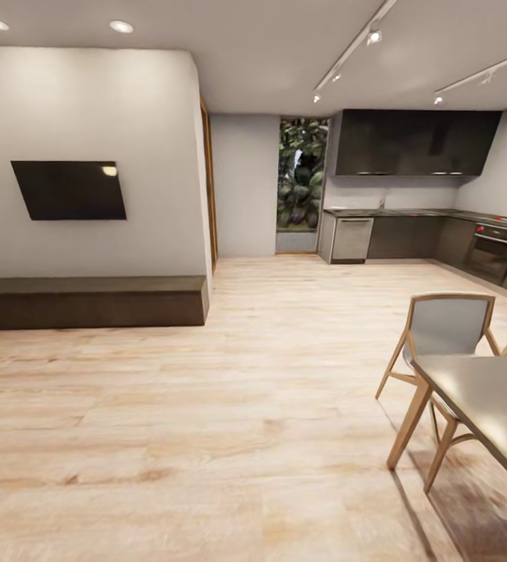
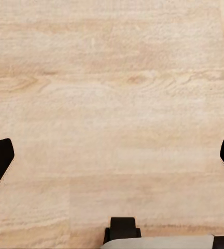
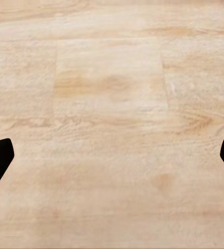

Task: In the kitchen, take the Vidalia onion out of the sink, dice it on the chopping board with the paring knife, put the diced onion into the bowl on the countertop, then place both the paring knife and the chopping board into the sink.

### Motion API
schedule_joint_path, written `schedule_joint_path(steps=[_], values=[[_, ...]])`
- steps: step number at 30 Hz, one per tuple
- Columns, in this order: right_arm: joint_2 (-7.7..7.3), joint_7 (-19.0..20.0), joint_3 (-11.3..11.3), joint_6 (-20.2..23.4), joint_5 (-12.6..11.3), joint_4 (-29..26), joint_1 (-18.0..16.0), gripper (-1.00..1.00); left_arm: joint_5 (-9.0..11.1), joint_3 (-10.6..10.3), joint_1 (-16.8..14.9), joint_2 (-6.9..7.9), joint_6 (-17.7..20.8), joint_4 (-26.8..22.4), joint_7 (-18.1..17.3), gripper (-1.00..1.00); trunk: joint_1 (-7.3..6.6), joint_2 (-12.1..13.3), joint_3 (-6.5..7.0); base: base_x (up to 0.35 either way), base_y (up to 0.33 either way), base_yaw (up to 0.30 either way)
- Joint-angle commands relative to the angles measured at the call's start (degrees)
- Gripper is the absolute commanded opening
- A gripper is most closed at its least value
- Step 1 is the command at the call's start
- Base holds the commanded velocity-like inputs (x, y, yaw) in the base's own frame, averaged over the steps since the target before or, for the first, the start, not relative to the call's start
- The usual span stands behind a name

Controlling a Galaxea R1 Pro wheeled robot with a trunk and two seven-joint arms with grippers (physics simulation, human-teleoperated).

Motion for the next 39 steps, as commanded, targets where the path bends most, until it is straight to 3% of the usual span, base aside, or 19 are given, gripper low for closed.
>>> schedule_joint_path(steps=[1, 39], values=[[0.00, 0.0, 0.0, -0.2, 0.0, 0.0, 0.0, 1.00, 0.0, 0.0, 0.0, 0.00, -0.1, 0.0, 0.0, 1.00, 0.03, 0.0, -0.05, 0.323, 0.000, 0.000], [0.00, 0.0, 0.0, -0.2, 0.0, 0.0, 0.0, 1.00, 0.0, 0.0, 0.0, 0.00, -0.1, -0.1, 0.0, 1.00, 0.03, 0.0, -0.05, 0.323, 0.000, 0.000]])
